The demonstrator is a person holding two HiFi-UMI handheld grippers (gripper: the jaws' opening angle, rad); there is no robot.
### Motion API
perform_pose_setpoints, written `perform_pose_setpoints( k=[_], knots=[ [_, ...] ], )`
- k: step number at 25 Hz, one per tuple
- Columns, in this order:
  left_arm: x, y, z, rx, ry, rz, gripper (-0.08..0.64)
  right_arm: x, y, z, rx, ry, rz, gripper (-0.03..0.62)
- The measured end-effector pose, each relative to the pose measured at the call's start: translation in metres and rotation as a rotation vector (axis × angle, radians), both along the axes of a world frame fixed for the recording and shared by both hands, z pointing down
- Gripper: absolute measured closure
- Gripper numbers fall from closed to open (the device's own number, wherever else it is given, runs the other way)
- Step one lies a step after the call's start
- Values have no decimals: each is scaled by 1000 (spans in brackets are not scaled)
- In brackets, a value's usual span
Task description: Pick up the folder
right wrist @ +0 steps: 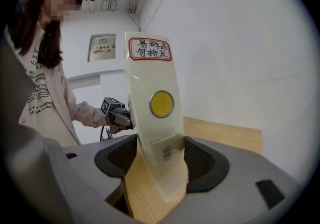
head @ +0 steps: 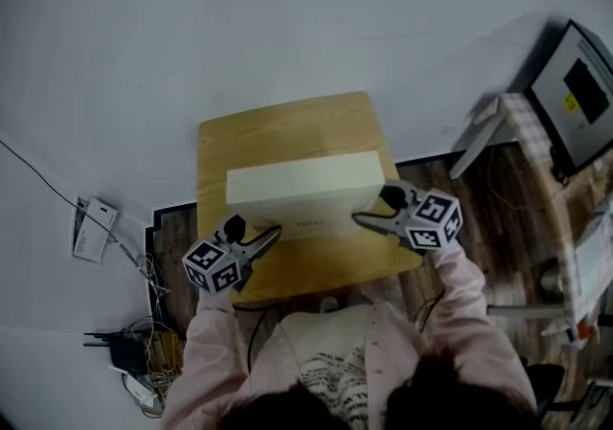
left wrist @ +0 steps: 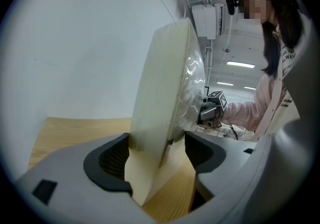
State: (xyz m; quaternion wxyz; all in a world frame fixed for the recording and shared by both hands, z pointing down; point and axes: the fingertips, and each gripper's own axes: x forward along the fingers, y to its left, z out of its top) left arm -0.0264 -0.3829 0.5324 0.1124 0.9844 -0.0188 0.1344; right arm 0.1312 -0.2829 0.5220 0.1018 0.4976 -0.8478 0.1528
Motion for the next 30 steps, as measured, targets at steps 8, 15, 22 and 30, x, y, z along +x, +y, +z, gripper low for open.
perform_pose_setpoints(
  k=[8, 15, 22, 30],
  knots=[
    [2, 1, -7, -5, 6, -9, 218, 1, 2, -8, 27, -25, 34, 288],
    [3, 0, -23, 14, 33, -14, 219, 3, 4, -21, 54, -55, 58, 288],
    [1, 6, -37, 25, 50, -25, 219, 1, 10, -35, 82, -67, 69, 288],
    [-6, 12, -54, 53, 65, -45, 219, -4, 13, -53, 122, -58, 65, 288]
  ],
)
